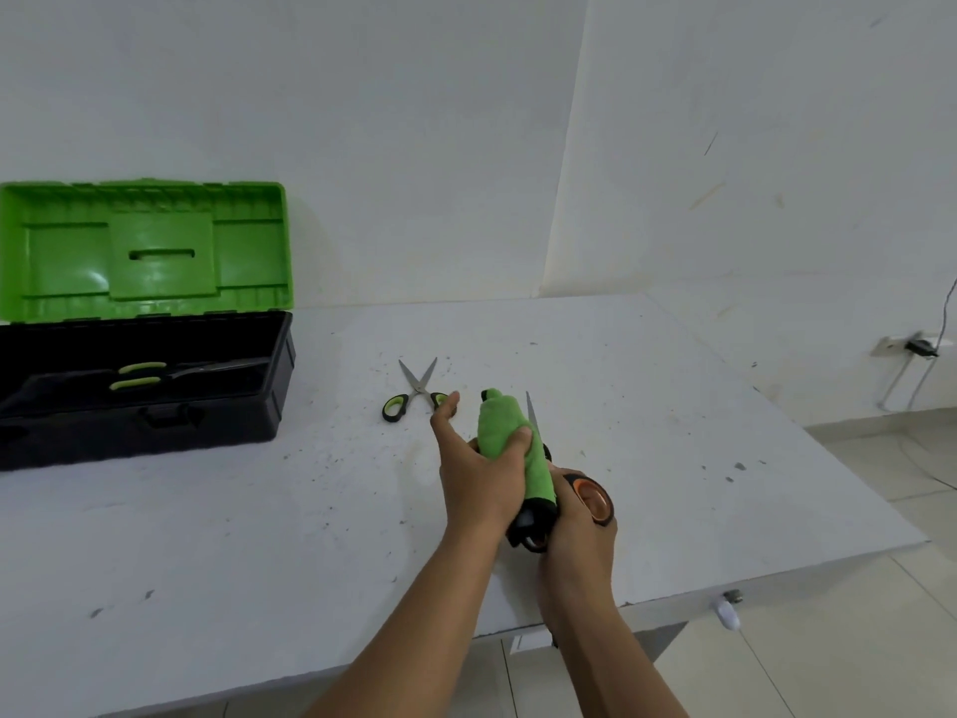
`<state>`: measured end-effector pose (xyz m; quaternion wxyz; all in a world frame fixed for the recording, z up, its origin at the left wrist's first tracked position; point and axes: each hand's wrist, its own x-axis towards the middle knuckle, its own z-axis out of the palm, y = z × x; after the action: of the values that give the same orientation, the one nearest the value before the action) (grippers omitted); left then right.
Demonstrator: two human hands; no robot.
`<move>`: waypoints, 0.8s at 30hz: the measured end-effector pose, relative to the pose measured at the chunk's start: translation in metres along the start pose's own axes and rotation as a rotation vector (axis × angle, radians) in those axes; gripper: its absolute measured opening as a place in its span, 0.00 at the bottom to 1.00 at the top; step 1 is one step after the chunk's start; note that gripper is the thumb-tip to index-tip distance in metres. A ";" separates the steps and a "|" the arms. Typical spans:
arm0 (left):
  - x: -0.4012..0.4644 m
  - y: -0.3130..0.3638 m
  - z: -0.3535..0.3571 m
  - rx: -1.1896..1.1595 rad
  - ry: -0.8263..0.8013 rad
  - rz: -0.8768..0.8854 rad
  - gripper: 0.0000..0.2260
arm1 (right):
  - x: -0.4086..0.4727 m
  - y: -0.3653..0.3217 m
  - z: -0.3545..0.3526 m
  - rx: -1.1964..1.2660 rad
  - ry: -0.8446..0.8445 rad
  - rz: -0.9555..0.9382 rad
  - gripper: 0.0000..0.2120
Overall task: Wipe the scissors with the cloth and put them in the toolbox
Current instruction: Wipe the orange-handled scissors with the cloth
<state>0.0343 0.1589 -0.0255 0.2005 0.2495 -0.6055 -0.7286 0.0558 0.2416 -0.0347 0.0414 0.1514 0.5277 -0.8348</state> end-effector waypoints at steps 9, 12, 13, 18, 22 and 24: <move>0.022 -0.022 -0.012 -0.079 0.047 0.001 0.38 | 0.010 0.008 0.004 -0.073 -0.010 0.008 0.09; 0.022 -0.028 -0.012 -0.046 -0.081 -0.005 0.38 | 0.018 0.008 0.009 -0.080 0.024 0.000 0.09; 0.021 -0.028 -0.013 -0.032 -0.112 -0.005 0.38 | 0.019 0.008 0.011 -0.085 0.030 -0.002 0.09; 0.026 -0.025 -0.018 -0.145 -0.045 -0.050 0.36 | 0.018 0.014 0.017 -0.122 0.012 -0.031 0.12; 0.033 -0.025 -0.018 -0.270 0.046 -0.080 0.36 | 0.010 0.018 0.011 -0.137 -0.025 -0.077 0.12; 0.030 -0.024 -0.019 -0.216 -0.025 -0.065 0.35 | 0.013 0.017 0.007 -0.091 0.009 -0.063 0.12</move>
<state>0.0224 0.1307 -0.0559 0.1949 0.2367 -0.5176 -0.7988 0.0454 0.2293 -0.0504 0.0195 0.1365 0.5700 -0.8100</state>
